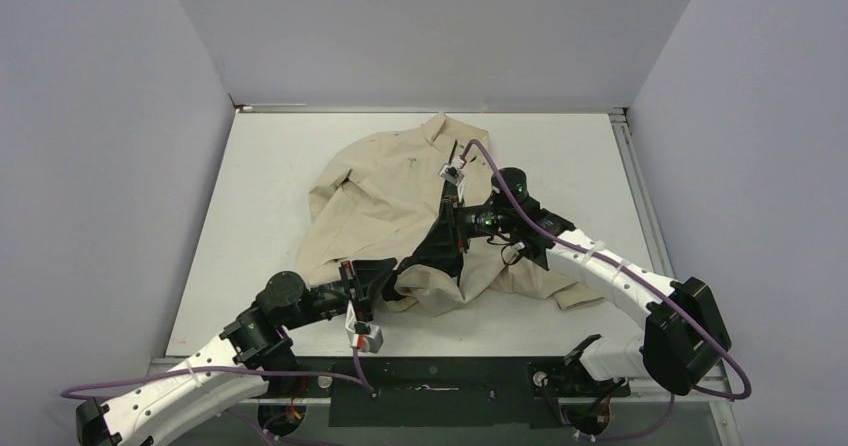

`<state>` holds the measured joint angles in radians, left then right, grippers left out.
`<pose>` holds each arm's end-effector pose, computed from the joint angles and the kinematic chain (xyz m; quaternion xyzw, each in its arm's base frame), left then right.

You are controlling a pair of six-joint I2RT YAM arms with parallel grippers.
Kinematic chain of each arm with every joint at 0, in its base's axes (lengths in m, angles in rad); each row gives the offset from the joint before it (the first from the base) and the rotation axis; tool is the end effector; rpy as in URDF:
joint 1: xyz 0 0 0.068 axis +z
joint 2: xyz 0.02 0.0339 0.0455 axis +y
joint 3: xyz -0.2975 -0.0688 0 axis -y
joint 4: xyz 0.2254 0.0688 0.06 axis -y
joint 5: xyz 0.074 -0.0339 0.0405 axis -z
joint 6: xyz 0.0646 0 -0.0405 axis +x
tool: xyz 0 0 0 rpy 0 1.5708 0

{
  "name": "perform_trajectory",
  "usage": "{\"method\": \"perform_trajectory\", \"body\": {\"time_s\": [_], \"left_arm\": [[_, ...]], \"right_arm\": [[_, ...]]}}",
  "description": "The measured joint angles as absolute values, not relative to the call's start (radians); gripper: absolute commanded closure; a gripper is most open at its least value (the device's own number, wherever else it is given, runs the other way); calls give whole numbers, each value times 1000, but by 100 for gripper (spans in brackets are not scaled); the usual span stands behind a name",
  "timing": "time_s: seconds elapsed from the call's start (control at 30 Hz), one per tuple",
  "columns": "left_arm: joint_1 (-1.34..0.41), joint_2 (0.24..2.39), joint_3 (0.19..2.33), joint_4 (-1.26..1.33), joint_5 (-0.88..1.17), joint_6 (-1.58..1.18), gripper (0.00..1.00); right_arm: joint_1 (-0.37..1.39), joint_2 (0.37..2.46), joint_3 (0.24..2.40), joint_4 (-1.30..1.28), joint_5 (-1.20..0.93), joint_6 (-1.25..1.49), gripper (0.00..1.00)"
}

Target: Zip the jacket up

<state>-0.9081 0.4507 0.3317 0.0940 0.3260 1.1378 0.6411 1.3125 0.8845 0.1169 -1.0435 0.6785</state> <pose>0.0565 -0.1060 0.2725 0.6620 0.2712 -0.0365 0.6977 0.1873 0.2094 0.3296 -0.2804 0.7060 0.6312 0.1566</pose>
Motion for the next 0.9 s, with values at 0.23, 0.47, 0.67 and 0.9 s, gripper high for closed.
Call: {"method": "perform_trajectory", "body": {"time_s": [0.23,0.47,0.67,0.9], "left_arm": [[-908,451,332,93,325,1141,100],[-908,451,332,93,321,1148,100],[-908,459,332,95,324,1160,100],[-908,459,335,99,326,1165,100]], "right_arm": [[633,1312,885,81,-1046,657,95],[610,1312,885,80,-1057,660,95],[561,1320,909,10,-1070,627,95],[529,1374,1000,-171,-1028,501,95]]}}
